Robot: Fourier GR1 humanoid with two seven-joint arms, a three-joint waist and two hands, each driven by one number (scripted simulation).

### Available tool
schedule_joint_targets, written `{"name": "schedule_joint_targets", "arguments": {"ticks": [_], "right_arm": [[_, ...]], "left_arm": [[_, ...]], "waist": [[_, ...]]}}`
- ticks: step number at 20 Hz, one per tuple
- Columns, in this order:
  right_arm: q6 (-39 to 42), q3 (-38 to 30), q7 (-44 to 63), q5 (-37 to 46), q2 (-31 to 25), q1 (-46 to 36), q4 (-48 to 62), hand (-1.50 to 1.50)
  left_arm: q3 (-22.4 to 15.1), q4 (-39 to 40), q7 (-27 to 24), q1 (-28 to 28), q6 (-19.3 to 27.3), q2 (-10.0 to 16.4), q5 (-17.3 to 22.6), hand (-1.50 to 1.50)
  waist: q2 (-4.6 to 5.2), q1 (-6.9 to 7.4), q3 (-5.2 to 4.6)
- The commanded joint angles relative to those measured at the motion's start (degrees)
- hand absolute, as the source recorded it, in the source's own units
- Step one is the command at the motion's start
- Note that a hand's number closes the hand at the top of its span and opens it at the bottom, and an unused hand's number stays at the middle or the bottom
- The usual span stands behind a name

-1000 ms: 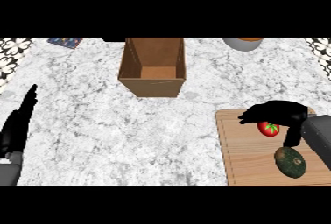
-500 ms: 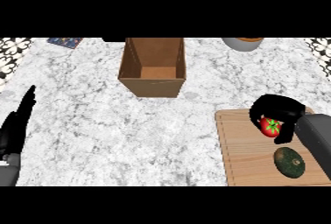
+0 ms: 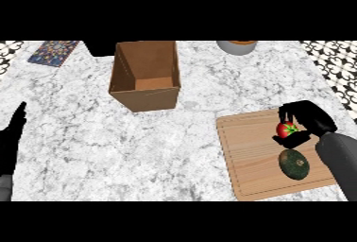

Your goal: Pick the tomato from the cutting board and place it in the cardboard box

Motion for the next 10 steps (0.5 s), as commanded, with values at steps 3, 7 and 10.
{"name": "schedule_joint_targets", "arguments": {"ticks": [3, 7, 10], "right_arm": [[-11.8, -5.9, 23.0, -1.4, 3.9, 1.4, -0.2, 1.5], [-21.3, -5.2, 32.9, 2.0, 8.2, -2.8, -5.8, 1.5], [-24.1, -1.8, 39.4, 6.6, 11.7, -5.4, -10.1, 1.5]], "left_arm": [[1.2, 0.5, 0.4, 1.5, 0.9, 0.5, 0.0, 0.0], [0.9, 0.1, 0.3, 2.2, 0.2, 0.7, 0.1, 0.0], [0.5, -0.5, -0.1, 2.5, -0.3, 0.8, 0.0, 0.0]], "waist": [[-1.29, -2.31, -0.3], [-1.72, -0.43, -0.31], [-1.79, 0.56, -0.3]]}}
